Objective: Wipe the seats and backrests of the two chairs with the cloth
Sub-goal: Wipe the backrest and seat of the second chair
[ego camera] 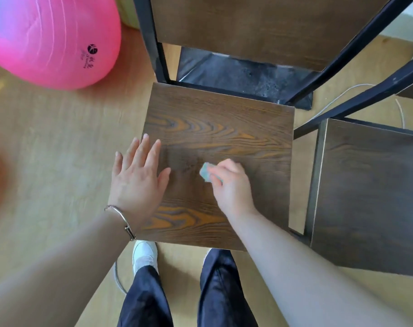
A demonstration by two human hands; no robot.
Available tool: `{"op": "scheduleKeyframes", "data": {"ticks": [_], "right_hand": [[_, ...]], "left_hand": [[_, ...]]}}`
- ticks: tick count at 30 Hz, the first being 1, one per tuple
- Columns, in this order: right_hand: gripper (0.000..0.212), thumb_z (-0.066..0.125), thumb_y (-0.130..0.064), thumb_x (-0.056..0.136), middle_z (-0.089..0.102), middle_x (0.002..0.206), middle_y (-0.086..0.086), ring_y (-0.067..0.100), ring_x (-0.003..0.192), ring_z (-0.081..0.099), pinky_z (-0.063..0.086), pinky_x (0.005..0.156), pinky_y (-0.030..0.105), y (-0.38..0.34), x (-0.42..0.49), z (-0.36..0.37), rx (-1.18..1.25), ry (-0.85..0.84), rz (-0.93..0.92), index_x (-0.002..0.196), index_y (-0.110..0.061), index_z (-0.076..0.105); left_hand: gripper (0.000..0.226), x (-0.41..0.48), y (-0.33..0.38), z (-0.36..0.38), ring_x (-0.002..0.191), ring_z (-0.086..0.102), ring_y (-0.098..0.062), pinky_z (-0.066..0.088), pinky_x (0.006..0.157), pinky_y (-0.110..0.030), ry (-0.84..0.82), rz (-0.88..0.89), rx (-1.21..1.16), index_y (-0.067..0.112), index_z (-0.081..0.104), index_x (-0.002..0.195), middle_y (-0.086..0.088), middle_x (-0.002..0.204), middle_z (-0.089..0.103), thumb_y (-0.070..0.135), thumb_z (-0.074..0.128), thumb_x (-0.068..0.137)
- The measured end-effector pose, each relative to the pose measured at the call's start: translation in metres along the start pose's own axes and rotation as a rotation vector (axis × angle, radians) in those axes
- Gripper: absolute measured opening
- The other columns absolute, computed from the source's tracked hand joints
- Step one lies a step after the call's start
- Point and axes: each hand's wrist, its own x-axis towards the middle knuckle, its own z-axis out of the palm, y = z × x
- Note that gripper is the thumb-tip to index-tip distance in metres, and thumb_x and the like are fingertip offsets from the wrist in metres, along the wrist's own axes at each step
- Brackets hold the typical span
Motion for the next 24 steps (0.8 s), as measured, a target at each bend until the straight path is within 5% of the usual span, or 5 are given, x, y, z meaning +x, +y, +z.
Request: {"op": "scheduleKeyframes", "data": {"ticks": [7,13,16,20,24], "right_hand": [[0.02,0.061,-0.01,0.087,0.059,0.089,-0.001,0.025,0.079,0.051,0.051,0.069,0.039,-0.042,-0.063,0.033,0.085,-0.233,-0.151,0.099,-0.013,0.076],[0.024,0.057,-0.017,0.093,0.061,0.104,0.007,0.023,0.094,0.061,0.038,0.08,0.018,-0.034,0.07,-0.006,0.033,0.095,0.214,0.108,-0.016,0.076],[0.026,0.056,-0.018,0.098,0.058,0.12,0.002,0.018,0.106,0.058,0.05,0.092,0.023,-0.037,0.135,-0.002,-0.011,0.189,0.313,0.118,-0.019,0.072],[0.026,0.057,-0.016,0.098,0.057,0.12,0.001,0.016,0.106,0.055,0.044,0.086,0.02,-0.073,0.162,0.025,-0.038,0.066,0.196,0.117,-0.021,0.073],[0.025,0.059,-0.006,0.088,0.061,0.103,0.007,0.031,0.095,0.057,0.049,0.085,0.04,-0.092,0.123,0.052,0.001,-0.105,-0.079,0.103,-0.016,0.077]], "left_hand": [[0.063,-0.017,-0.046,-0.012,0.148,0.016,-0.027,0.017,0.118,-0.054,0.004,-0.039,0.015,0.016,0.029,0.151,-0.008,0.16,0.023,0.044,0.039,0.096],[0.064,-0.022,-0.064,-0.012,0.149,0.012,-0.025,0.014,0.119,-0.051,-0.009,-0.038,0.013,0.019,0.024,0.153,-0.006,0.161,0.018,0.047,0.032,0.096],[0.064,-0.02,-0.068,-0.01,0.15,0.01,-0.025,0.012,0.12,-0.051,-0.004,-0.048,-0.003,0.02,0.021,0.154,-0.005,0.162,0.015,0.047,0.031,0.097],[0.063,-0.019,-0.075,-0.01,0.15,0.01,-0.025,0.012,0.12,-0.05,0.006,-0.065,-0.036,0.02,0.021,0.153,-0.005,0.162,0.016,0.047,0.031,0.097],[0.063,-0.023,-0.083,-0.014,0.15,0.009,-0.024,0.011,0.12,-0.05,-0.003,-0.076,-0.051,0.021,0.02,0.154,-0.004,0.162,0.015,0.048,0.031,0.098]]}}
